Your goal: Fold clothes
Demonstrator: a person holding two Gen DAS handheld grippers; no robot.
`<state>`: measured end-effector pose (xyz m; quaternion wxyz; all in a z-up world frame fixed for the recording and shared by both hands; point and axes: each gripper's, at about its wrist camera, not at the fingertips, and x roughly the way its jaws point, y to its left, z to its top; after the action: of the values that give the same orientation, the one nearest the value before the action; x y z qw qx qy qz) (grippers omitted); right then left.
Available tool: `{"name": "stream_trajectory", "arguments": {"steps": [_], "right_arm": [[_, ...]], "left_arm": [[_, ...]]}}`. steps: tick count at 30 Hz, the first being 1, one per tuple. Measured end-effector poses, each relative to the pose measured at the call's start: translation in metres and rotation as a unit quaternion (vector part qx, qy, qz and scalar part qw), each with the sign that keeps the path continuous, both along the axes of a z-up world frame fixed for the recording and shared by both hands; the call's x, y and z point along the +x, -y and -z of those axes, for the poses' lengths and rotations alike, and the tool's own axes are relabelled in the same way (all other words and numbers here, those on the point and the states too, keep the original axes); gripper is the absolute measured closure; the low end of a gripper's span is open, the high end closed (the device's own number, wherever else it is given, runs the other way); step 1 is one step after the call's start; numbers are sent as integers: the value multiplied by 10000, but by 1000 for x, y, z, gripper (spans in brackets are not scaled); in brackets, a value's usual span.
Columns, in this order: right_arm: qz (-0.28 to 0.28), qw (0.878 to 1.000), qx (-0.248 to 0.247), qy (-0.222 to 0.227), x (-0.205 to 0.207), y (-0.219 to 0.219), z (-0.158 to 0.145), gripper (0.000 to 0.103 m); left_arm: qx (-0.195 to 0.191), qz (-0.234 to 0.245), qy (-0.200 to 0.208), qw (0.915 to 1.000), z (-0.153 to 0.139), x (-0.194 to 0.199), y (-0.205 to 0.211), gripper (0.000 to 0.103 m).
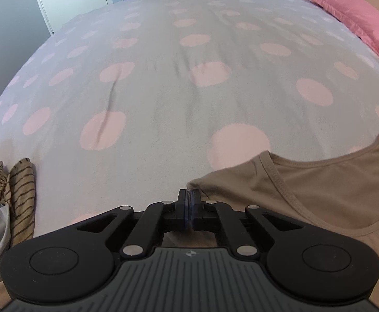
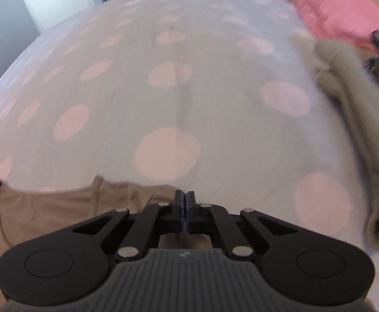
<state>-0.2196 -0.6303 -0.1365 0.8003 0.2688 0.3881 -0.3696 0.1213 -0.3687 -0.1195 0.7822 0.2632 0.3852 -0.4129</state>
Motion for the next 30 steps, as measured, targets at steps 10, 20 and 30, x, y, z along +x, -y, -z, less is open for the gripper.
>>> {"name": "stream_trajectory", "arguments": {"steps": [10,20,30], "right_arm": [[307,9991,-256,-125,-1,16,-6,102],[149,9996,100,-198,-21,16,-3,67],[94,9989,-112,-442,-73,-5,-33,60]], "left_arm": [[63,-118,181,9997,1,-4,14,103],[280,6,-5,9996,8,-1,11,102],[171,183,237,9994,-33,-19,-32,83]]}}
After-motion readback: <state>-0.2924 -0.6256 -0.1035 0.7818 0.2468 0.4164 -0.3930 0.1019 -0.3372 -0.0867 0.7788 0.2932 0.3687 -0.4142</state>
